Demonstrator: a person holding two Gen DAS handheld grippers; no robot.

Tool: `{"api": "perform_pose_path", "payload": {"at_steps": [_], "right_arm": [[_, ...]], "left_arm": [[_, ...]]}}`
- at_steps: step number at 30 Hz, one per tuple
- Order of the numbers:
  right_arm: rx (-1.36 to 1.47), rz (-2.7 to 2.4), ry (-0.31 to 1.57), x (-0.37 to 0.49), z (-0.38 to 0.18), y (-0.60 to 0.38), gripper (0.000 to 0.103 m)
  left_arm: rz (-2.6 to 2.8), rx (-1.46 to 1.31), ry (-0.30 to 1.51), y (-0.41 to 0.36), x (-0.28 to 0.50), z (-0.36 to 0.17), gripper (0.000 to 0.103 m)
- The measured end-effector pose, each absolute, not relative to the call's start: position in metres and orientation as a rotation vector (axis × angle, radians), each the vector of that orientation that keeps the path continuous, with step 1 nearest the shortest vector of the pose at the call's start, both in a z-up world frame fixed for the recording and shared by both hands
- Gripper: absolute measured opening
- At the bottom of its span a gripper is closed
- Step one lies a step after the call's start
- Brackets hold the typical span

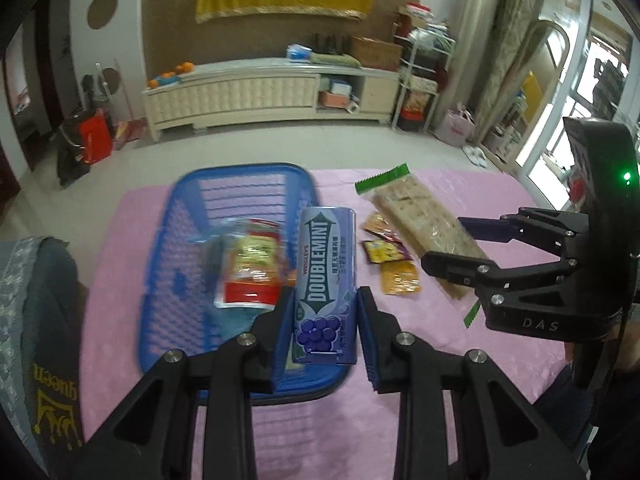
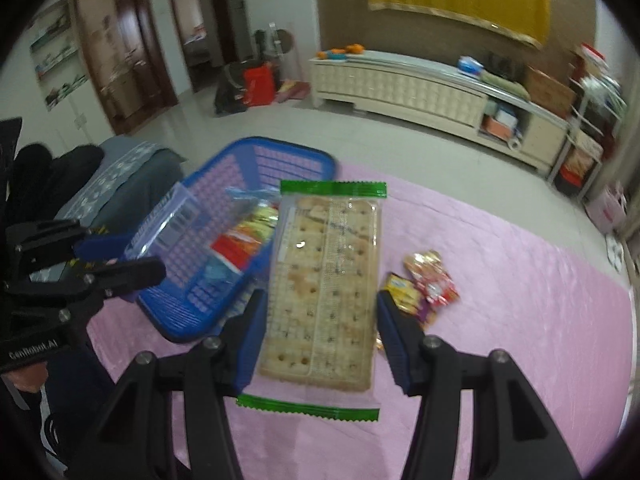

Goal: Organize snacks
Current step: 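Carry the tube and cracker pack over the basket and release the cracker pack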

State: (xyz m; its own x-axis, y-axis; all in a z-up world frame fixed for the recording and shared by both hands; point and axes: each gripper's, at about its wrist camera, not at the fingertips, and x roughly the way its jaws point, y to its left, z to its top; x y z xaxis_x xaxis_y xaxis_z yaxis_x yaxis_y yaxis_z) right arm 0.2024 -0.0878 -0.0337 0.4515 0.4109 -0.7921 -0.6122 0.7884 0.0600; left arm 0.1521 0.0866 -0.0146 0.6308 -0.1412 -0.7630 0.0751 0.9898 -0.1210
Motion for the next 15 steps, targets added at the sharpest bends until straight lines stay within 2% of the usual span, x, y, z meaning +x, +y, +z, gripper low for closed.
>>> {"api": "perform_pose_path", "payload": {"at_steps": [9, 15], "right_arm": [[-0.421, 0.791, 0.883, 0.192, -0.044, -0.008, 0.059], [-0.650, 0.887, 0.866, 0.192, -0.070, 0.042, 0.059]], "left_arm": [[-0.032, -0.100, 0.864, 0.143, 0.122, -0.015, 0.029], [0.007, -0.130, 0.870, 0.167, 0.109, -0.019, 0.029]]}}
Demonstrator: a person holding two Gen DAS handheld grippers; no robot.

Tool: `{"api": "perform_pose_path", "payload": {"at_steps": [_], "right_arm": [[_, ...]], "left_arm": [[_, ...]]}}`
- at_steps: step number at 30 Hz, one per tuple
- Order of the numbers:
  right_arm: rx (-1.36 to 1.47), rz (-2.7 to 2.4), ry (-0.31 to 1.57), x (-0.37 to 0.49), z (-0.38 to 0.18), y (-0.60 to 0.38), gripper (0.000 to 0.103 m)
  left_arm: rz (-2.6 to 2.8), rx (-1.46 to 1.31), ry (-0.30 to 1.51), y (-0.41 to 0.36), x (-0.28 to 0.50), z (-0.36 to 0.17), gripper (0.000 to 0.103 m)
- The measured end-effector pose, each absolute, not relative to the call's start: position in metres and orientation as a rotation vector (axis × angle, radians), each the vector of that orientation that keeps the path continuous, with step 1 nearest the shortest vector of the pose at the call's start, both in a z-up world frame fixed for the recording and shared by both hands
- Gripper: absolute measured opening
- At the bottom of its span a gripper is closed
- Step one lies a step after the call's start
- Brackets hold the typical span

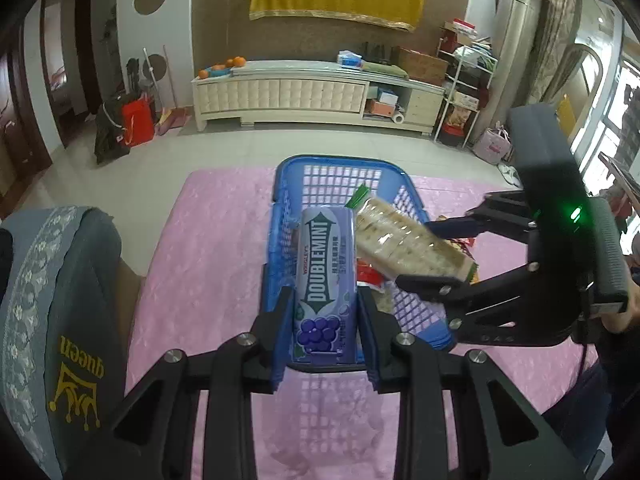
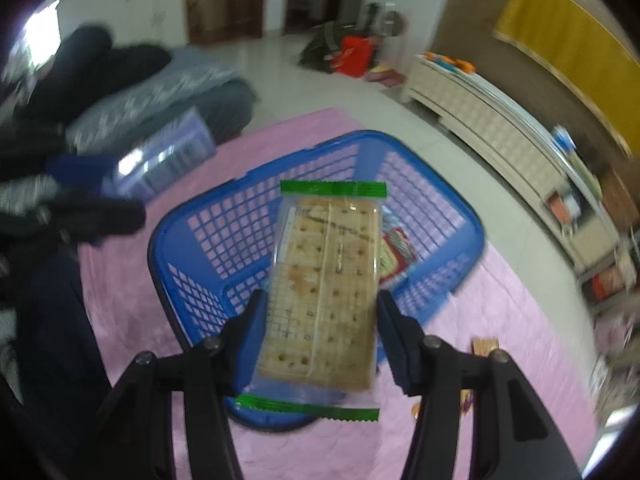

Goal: Organize snacks
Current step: 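Carry the tube and cracker pack over the basket and release the cracker pack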

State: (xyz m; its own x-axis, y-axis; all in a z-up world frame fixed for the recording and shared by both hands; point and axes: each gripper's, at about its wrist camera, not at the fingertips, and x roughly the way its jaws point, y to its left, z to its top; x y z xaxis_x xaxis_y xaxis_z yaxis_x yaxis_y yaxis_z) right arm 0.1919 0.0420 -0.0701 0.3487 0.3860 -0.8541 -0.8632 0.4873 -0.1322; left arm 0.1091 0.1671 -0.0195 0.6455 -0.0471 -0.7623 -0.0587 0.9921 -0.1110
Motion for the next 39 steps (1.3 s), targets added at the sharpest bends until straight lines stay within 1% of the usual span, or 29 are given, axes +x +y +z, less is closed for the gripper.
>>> {"api": "perform_pose_path", "payload": {"at_steps": [6, 9, 11, 13, 16, 18, 19, 21, 28, 39], "right_arm": [[-0.817, 1.028, 0.870, 0.185, -0.095, 0.081, 0.059], [-0.856, 1.062, 0.882, 0.181, -0.102, 0.090, 0.059], [-0.861, 1.060, 0.909, 0.183, -0.106, 0.094, 0.060], [-0.864, 1.080, 0.937, 0.184, -0.109, 0.096, 0.067], [-0.878, 1.097, 0.923, 0.179, -0.106, 0.094, 0.069], [-0.845, 1.103, 0.922, 0.179, -0.099, 0.090, 0.071], [-0.820, 1.112, 0.925, 0.180, -0.096, 0.086, 0.076], [-0.749, 1.102, 0.929, 0.182, -0.087, 0.077, 0.080], [-0.521, 0.966, 0.933, 0.188, -0.069, 0.035, 0.080], [-0.337, 0.835, 0.881, 0.184, -0.061, -0.012, 0.081]], "left_arm": [[0.029, -0.142, 0.884, 0.178, 0.102, -0.027, 0.029], [0.033, -0.140, 0.893, 0.180, 0.098, -0.030, 0.029], [0.034, -0.146, 0.900, 0.185, 0.100, -0.030, 0.029], [0.036, -0.155, 0.909, 0.187, 0.100, -0.034, 0.029], [0.038, -0.159, 0.916, 0.186, 0.099, -0.035, 0.029], [0.033, -0.156, 0.915, 0.185, 0.099, -0.033, 0.029], [0.031, -0.154, 0.913, 0.184, 0.099, -0.033, 0.029], [0.026, -0.146, 0.909, 0.180, 0.098, -0.030, 0.029], [0.001, -0.127, 0.904, 0.168, 0.104, -0.026, 0.029], [-0.057, -0.092, 0.931, 0.139, 0.121, -0.037, 0.029]]}}
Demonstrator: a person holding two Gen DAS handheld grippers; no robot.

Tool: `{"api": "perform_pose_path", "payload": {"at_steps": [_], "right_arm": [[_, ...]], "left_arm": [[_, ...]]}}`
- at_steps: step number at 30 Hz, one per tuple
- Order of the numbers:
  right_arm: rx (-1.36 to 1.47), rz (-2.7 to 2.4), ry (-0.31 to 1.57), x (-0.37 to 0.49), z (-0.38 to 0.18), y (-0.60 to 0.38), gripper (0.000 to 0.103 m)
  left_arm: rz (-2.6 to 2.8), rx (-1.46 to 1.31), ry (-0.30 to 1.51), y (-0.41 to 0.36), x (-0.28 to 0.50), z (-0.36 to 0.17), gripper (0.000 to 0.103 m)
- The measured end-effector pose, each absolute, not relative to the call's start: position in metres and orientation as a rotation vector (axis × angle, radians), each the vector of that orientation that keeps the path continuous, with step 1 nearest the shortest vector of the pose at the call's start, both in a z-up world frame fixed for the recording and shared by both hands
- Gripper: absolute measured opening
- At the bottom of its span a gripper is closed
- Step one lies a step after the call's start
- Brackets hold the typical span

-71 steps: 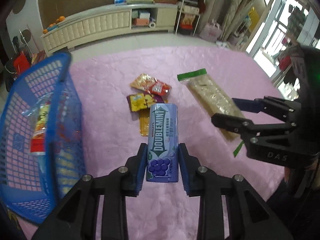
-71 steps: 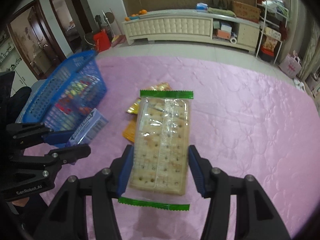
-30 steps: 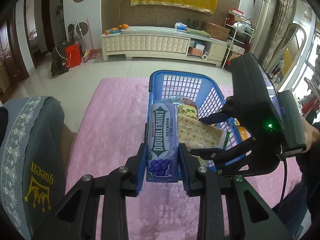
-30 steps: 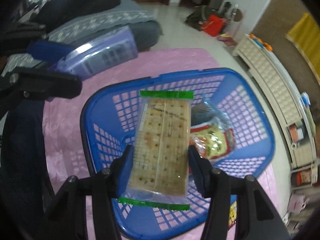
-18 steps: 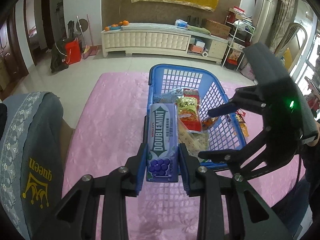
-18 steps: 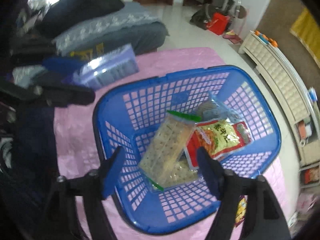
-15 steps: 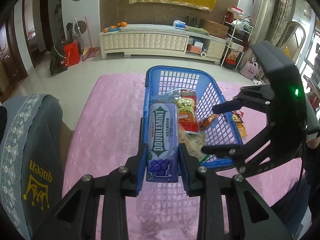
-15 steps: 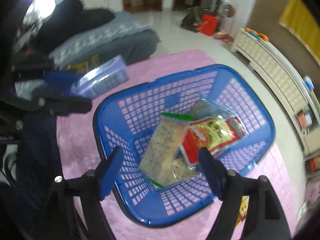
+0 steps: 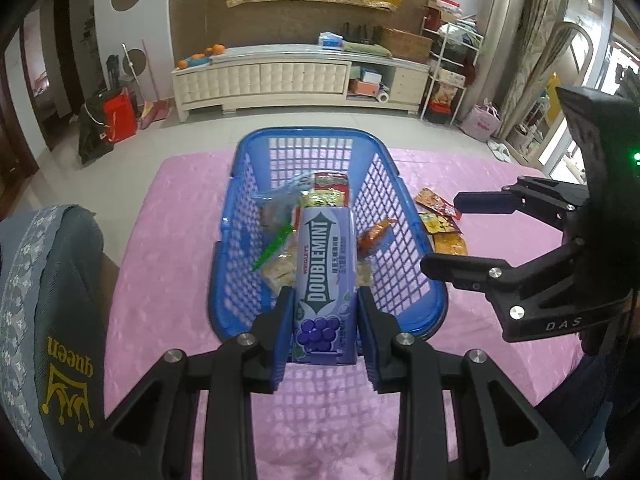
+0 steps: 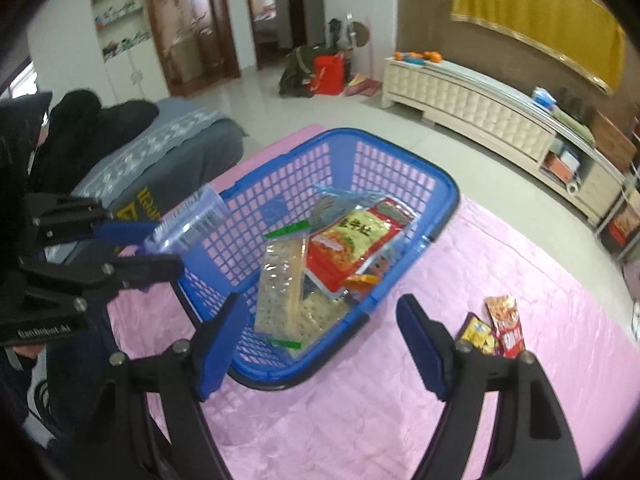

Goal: Organize snacks
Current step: 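Carry the tube and cracker pack over the basket and release the cracker pack, then open the left tool to drop the Doublemint tube into the basket, then withdraw both tools from the basket toward the remaining packets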

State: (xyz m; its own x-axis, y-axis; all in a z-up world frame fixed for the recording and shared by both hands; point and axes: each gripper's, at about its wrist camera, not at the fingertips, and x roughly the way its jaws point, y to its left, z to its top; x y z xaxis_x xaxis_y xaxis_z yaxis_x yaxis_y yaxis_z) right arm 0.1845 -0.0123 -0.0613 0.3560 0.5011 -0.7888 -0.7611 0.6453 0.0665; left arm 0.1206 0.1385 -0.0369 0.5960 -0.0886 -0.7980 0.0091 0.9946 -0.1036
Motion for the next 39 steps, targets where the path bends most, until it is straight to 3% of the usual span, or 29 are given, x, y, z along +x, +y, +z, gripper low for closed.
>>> {"api": "perform_pose_path", "payload": {"at_steps": [31, 38, 39], "right_arm": [[-0.219, 0.654, 0.976, 0.187, -0.092, -0.011, 0.080], [-0.188, 0.657, 0.954, 0.182, -0.077, -0.023, 0.080], [-0.185, 0.657, 0.949, 0.181, -0.075, -0.025, 0.080]], "left_arm": [[-0.068, -0.067, 1.011, 0.147, 0.150, -0.076, 0.030], [-0.078, -0.018, 0.949, 0.135, 0.135, -0.049, 0.061], [-0.078, -0.009, 0.942, 0.132, 0.133, -0.045, 0.062]]}}
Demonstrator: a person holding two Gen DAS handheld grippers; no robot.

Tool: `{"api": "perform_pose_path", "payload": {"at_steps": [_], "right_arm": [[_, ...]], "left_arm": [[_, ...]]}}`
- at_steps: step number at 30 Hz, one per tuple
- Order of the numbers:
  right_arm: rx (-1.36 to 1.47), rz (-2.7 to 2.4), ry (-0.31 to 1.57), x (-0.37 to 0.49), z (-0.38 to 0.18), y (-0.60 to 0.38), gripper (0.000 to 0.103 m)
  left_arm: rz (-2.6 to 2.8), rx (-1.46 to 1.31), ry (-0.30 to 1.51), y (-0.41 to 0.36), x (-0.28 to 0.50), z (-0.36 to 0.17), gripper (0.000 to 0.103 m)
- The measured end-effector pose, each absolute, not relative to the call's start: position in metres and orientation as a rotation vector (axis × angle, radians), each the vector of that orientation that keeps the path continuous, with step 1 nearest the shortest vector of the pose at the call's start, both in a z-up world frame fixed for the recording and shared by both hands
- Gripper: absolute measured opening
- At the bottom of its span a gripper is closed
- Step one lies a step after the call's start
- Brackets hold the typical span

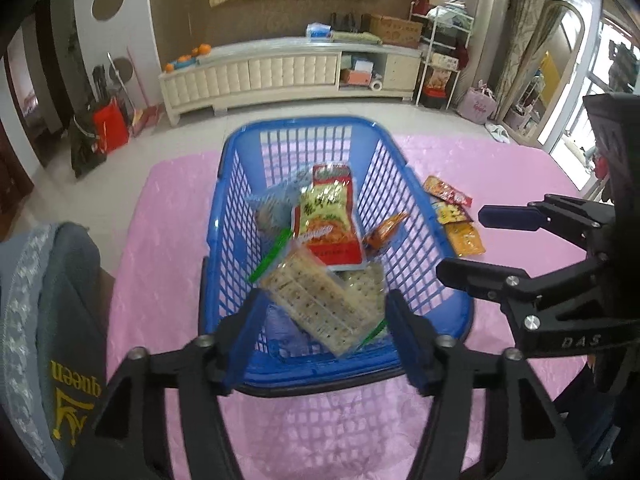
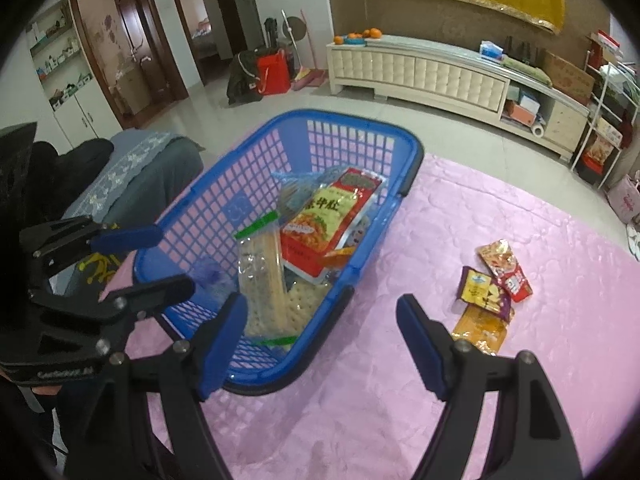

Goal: Organize snacks
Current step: 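Withdraw both tools from the basket toward the remaining packets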

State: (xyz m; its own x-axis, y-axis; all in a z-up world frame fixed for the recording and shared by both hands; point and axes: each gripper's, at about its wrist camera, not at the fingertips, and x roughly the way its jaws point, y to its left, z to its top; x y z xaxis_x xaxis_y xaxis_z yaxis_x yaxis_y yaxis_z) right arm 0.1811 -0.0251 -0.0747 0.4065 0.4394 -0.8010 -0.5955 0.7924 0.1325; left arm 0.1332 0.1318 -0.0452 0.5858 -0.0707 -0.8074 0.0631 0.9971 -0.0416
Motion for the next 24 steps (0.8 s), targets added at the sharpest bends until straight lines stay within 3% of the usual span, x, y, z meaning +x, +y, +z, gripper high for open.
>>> {"api": "perform_pose_path", "payload": {"at_steps": [9, 24], "right_arm": [[-0.148, 0.618, 0.907, 0.164, -0.053, -0.066, 0.080], [-0.126, 0.490, 0.864, 0.145, -0.027, -0.149, 0.080]], "left_arm": [[-0.098, 0.072, 0.887, 0.094, 0.119, -0.019, 0.081], [-0.181, 0.100, 0.867, 0.022, 0.122, -0.009, 0.082]]}}
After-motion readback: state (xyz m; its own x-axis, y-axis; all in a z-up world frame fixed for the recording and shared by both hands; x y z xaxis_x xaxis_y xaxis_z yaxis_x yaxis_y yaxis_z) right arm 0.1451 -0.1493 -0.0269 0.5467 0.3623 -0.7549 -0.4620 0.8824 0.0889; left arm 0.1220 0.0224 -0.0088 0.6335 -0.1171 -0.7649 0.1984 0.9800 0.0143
